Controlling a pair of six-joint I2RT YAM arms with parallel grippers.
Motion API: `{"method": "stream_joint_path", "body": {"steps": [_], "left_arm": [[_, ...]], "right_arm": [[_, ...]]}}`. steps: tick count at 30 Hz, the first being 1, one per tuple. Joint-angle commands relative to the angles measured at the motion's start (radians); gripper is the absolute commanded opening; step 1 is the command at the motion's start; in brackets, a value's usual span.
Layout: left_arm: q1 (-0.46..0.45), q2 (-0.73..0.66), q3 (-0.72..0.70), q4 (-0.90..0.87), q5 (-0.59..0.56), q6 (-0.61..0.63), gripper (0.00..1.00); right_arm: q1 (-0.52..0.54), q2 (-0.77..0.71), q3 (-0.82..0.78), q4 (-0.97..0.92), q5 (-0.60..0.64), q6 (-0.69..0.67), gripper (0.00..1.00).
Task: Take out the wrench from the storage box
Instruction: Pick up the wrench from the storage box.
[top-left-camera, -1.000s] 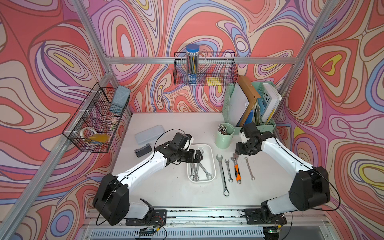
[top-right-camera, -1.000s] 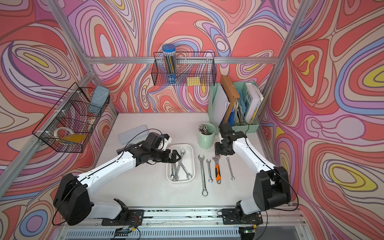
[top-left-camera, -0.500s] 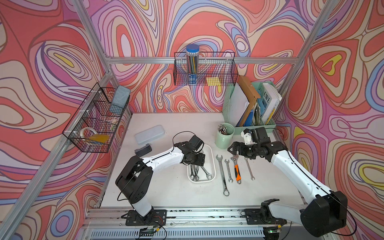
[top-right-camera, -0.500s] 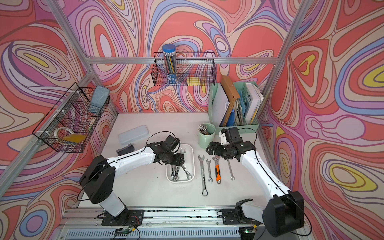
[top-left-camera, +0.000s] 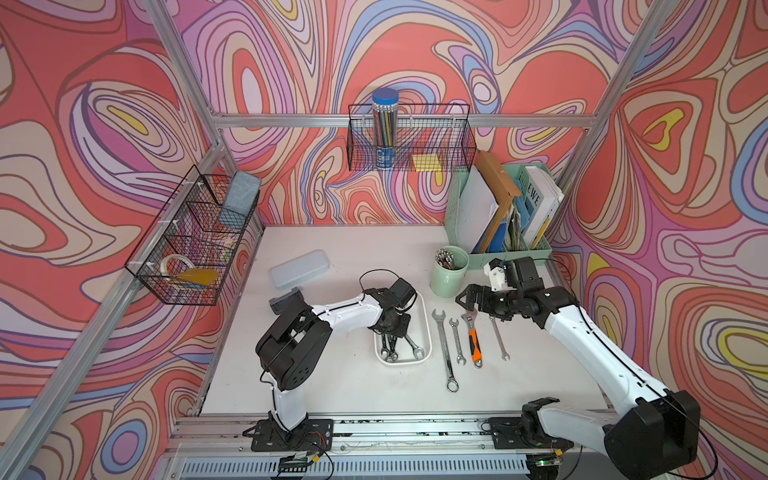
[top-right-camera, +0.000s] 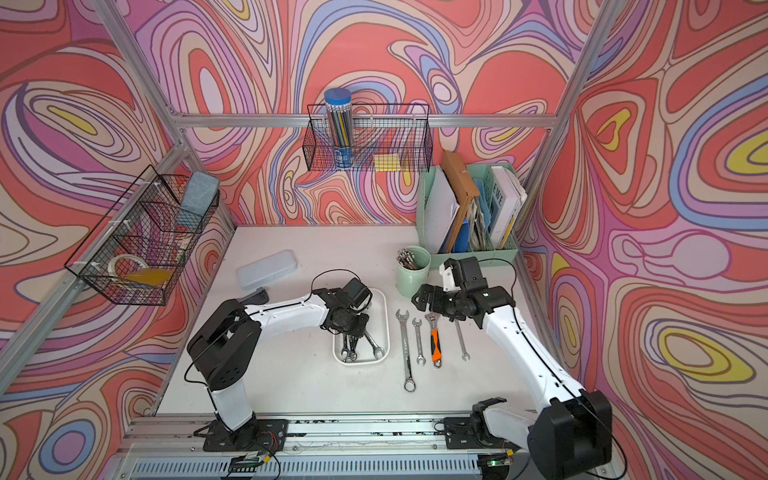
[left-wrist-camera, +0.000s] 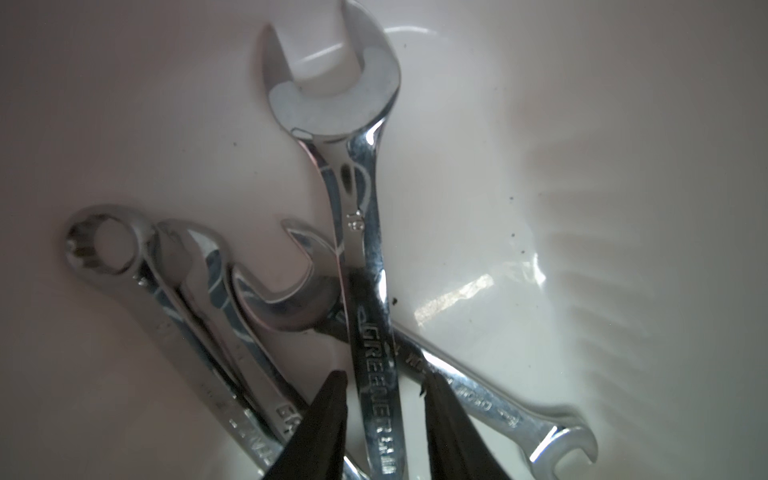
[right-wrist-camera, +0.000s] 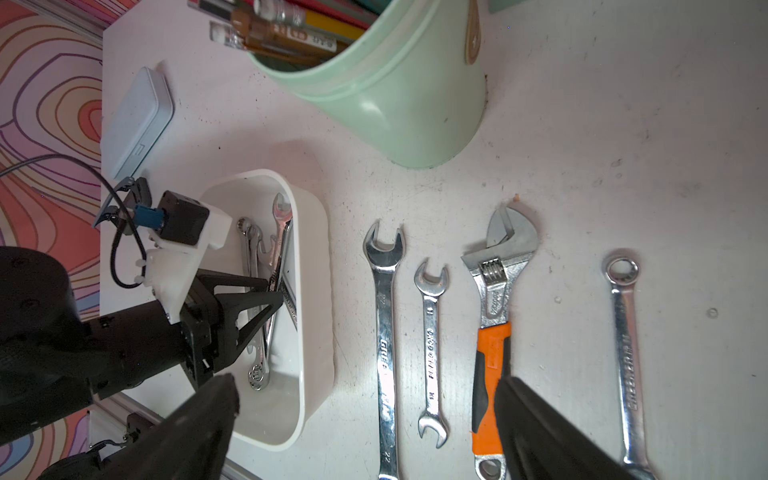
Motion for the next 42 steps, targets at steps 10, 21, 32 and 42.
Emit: {"method": "stream_joint_path", "body": {"steps": [10, 21, 32, 42], "left_arm": [[-0.034, 0.062, 0.015, -0.093, -0.05, 0.056, 0.31], [-0.043, 0.011, -0.008, -0.139, 0.027, 0.056, 0.31], [-0.042, 0.047, 0.014, -0.202, -0.082, 0.114, 0.26], [-0.042, 0.122, 0.053, -0.174, -0.068, 0.134, 0.3]], "right_arm": [[-0.005, -0.014, -0.021, 0.032, -0.011, 0.019, 0.98], [-0.005, -0.008, -0.027, 0.033, -0.003, 0.019, 0.98], [-0.005, -0.003, -0.031, 0.043, -0.006, 0.024, 0.98], [-0.005, 0.003, -0.03, 0.046, 0.004, 0.023, 0.98]]}}
